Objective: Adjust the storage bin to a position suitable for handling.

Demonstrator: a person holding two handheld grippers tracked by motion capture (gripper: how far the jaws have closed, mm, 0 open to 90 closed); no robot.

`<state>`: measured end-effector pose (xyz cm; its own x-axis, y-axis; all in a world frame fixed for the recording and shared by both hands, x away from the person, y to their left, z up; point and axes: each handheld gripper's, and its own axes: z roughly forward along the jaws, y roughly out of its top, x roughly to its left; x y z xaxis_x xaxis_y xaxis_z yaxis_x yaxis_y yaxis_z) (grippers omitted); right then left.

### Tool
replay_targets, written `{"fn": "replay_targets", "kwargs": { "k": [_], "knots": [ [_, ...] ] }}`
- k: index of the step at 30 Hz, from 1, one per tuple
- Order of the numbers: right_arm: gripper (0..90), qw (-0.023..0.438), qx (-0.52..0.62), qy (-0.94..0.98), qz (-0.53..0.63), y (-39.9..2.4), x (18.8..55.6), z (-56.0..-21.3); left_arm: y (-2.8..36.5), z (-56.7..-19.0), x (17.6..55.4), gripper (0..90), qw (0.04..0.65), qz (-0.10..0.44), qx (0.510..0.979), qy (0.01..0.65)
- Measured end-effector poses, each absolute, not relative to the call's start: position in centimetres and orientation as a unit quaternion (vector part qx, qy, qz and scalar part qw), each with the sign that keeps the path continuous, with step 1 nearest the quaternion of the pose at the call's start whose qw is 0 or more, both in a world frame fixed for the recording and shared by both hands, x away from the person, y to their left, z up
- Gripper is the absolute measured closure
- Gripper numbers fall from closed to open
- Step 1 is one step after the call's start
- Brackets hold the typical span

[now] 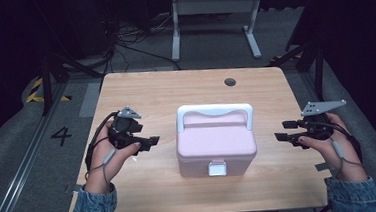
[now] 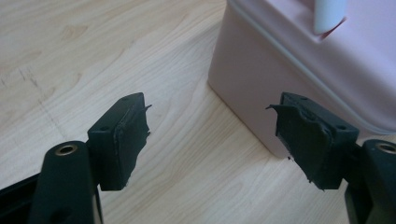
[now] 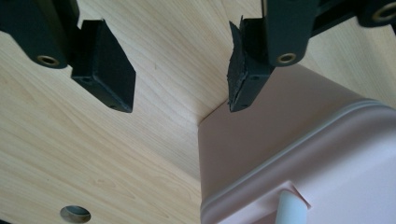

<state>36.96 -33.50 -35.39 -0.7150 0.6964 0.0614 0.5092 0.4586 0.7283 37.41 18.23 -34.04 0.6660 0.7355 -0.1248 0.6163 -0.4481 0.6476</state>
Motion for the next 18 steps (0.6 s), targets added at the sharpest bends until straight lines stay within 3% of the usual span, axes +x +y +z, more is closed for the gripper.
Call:
{"fn": "replay_targets", "kwargs": {
  "k": [7,9,18],
  "knots": [
    [36.7,0.153,0.337,0.844,0.388,-33.7,36.5,-35.6,16.9,-33.2,37.4,25.4,0.367,0.102,0.851,0.36],
    [36.3,0.179,0.337,0.834,0.399,-33.7,36.2,-35.8,16.0,-33.0,37.4,25.4,0.375,0.099,0.855,0.344],
    [46.5,0.178,0.308,0.853,0.382,-33.6,35.0,-36.1,13.4,-32.9,38.3,25.7,0.409,0.088,0.845,0.334]
  ]
}}
